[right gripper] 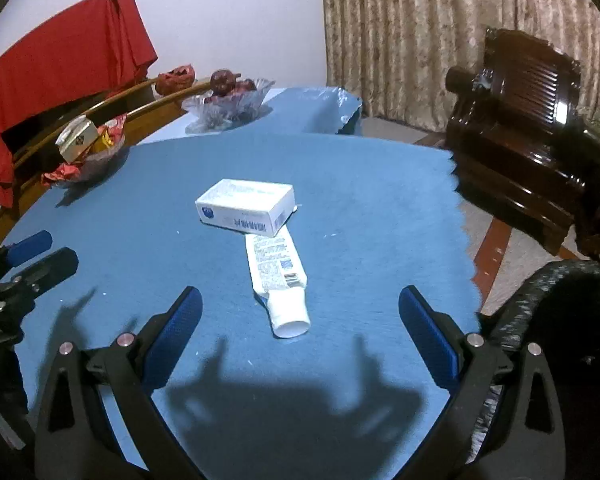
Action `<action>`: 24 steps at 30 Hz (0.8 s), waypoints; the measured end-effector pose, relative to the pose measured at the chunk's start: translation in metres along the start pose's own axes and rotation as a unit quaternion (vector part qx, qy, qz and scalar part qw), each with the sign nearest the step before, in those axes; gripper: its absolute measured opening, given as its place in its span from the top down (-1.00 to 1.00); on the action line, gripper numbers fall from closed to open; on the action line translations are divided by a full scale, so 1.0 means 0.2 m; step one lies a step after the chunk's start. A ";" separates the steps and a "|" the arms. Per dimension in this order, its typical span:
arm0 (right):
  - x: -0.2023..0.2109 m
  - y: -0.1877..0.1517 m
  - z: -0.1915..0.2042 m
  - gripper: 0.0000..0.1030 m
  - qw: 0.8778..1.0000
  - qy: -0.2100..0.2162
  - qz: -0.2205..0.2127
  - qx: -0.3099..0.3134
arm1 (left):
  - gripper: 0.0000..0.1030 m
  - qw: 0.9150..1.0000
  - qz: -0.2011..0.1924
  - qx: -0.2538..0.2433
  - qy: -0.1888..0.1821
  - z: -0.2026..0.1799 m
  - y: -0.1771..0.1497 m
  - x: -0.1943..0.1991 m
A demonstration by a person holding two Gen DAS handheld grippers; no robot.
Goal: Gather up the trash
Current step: 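Bring both tools back over the white box and white tube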
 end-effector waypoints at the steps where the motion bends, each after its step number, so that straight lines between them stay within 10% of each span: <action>1: -0.02 -0.01 0.01 -0.86 1.000 0.001 0.003 0.001 | -0.80 1.000 0.001 0.001 0.000 0.01 0.00 -0.01; 8: -0.13 -0.02 0.01 -0.83 1.000 0.007 0.022 0.007 | -0.80 1.000 0.011 0.004 0.000 0.03 -0.03 -0.08; 24: -0.33 -0.05 0.04 -0.02 0.996 0.023 0.087 0.019 | -0.80 1.000 0.024 0.014 -0.004 0.04 -0.04 -0.19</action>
Point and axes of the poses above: each gripper's, at about its wrist camera, not at the fingertips, and x roughly against the way its jaws point, z to its left, y to its top, the point moved 3 cm from there along -x, roughly the way its jaws point, and after that the axes turned 5 degrees about -x, right-handed, at the moved point
